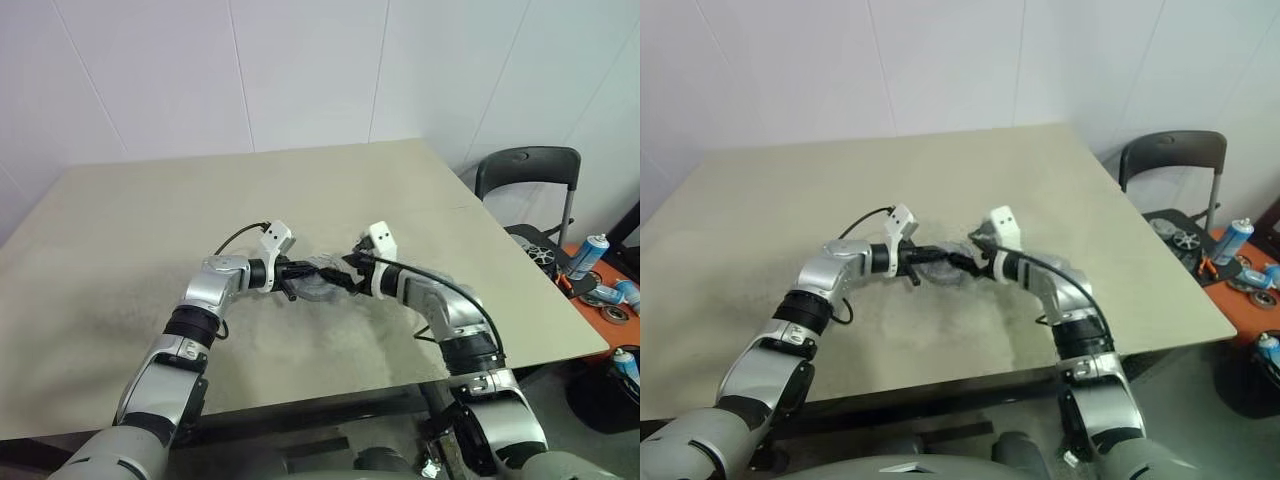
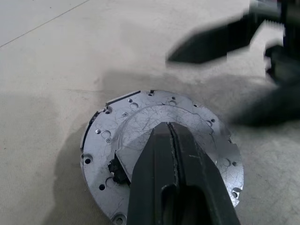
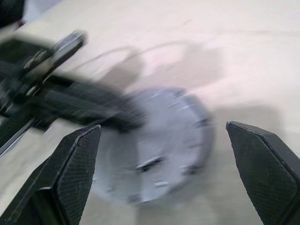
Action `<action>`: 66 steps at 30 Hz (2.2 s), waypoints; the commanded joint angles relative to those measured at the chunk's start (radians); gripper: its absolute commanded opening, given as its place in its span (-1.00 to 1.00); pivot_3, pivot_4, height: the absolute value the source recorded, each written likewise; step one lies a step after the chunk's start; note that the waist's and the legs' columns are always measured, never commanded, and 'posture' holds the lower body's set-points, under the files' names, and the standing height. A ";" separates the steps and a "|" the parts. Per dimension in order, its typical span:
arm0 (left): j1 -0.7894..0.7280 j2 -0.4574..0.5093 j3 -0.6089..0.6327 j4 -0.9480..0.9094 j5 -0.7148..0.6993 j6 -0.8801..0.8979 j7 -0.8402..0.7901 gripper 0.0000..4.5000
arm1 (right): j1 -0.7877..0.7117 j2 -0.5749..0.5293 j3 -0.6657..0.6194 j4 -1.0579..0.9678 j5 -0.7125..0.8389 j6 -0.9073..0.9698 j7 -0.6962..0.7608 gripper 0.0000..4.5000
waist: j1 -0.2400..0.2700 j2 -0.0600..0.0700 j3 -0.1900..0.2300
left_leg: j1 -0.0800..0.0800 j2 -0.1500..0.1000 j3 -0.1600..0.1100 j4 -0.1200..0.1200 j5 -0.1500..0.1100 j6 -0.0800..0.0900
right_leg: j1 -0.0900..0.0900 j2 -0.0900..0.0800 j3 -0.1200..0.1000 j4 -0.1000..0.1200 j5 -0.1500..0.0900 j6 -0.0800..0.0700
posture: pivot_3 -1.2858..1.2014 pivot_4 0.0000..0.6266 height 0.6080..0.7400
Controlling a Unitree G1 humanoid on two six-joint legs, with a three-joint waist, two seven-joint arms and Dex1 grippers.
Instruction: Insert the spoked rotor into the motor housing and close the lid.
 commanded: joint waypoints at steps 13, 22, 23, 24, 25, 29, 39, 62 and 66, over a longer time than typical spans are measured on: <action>0.052 0.006 -0.016 0.012 0.028 0.048 0.009 -1.00 | 0.134 -0.096 0.002 -0.171 0.263 0.500 0.095 0.98 | -0.005 0.002 0.001 | -0.002 0.001 0.001 0.000 0.000 0.000 | 0.000 0.000 0.001 0.000 0.000 0.000 | 0.03 -1.00 1.00; 0.074 0.006 -0.014 -0.026 0.023 0.061 0.020 -1.00 | 0.090 0.118 -0.124 -0.131 0.307 0.535 -0.077 0.98 | -0.005 0.002 0.001 | 0.000 0.002 0.000 0.000 0.000 0.000 | 0.000 0.002 0.001 0.001 0.000 0.000 | 0.03 -1.00 1.00; 0.074 0.007 -0.013 -0.028 0.023 0.062 0.021 -1.00 | 0.077 0.127 -0.138 -0.111 0.305 0.524 -0.091 0.98 | -0.004 0.002 0.001 | 0.000 0.002 0.000 0.000 0.000 0.000 | 0.000 0.002 0.001 0.001 0.000 0.000 | 0.03 -1.00 1.00; 0.074 0.009 -0.012 -0.030 0.022 0.063 0.020 -1.00 | 0.067 0.132 -0.145 -0.090 0.299 0.509 -0.104 0.98 | -0.003 0.002 0.001 | 0.000 0.001 0.000 0.000 0.000 0.000 | -0.001 0.002 0.001 0.001 0.000 0.000 | 0.03 -1.00 1.00; 0.073 0.011 -0.011 -0.032 0.022 0.065 0.019 -1.00 | 0.055 0.137 -0.153 -0.066 0.292 0.494 -0.120 0.98 | -0.003 0.002 0.001 | 0.000 0.001 0.001 0.001 0.000 0.000 | -0.002 0.001 0.001 0.001 0.000 0.000 | 0.03 -1.00 1.00; 0.069 0.020 0.006 -0.029 0.016 0.062 0.022 -1.00 | 0.034 0.157 -0.187 0.000 0.276 0.442 -0.186 0.98 | -0.006 0.002 0.001 | 0.001 0.001 0.001 0.001 0.000 0.000 | -0.002 0.002 0.001 0.001 0.000 0.000 | 0.03 -1.00 1.00; 0.083 0.056 0.064 -0.045 -0.012 0.077 0.043 -1.00 | 0.047 0.197 -0.260 0.003 0.295 0.384 -0.331 0.98 | -0.006 0.005 0.003 | 0.004 0.001 -0.003 0.003 0.001 -0.001 | -0.001 0.005 0.002 0.005 0.000 -0.001 | 0.03 -1.00 1.00; 0.143 0.049 0.090 -0.089 -0.015 0.079 0.105 -1.00 | 0.031 0.160 -0.257 0.124 0.282 0.305 -0.414 0.98 | 0.006 0.005 0.003 | 0.003 -0.001 -0.003 0.004 0.002 -0.002 | 0.000 0.003 0.003 0.002 0.000 -0.001 | 0.03 -1.00 1.00; 0.158 0.050 0.090 -0.109 -0.018 0.086 0.109 -1.00 | -0.019 0.200 -0.261 0.196 0.284 0.239 -0.425 0.98 | 0.001 0.005 0.003 | 0.004 -0.001 -0.003 0.004 0.002 -0.002 | 0.000 0.003 0.003 0.001 0.000 -0.001 | 0.03 -1.00 1.00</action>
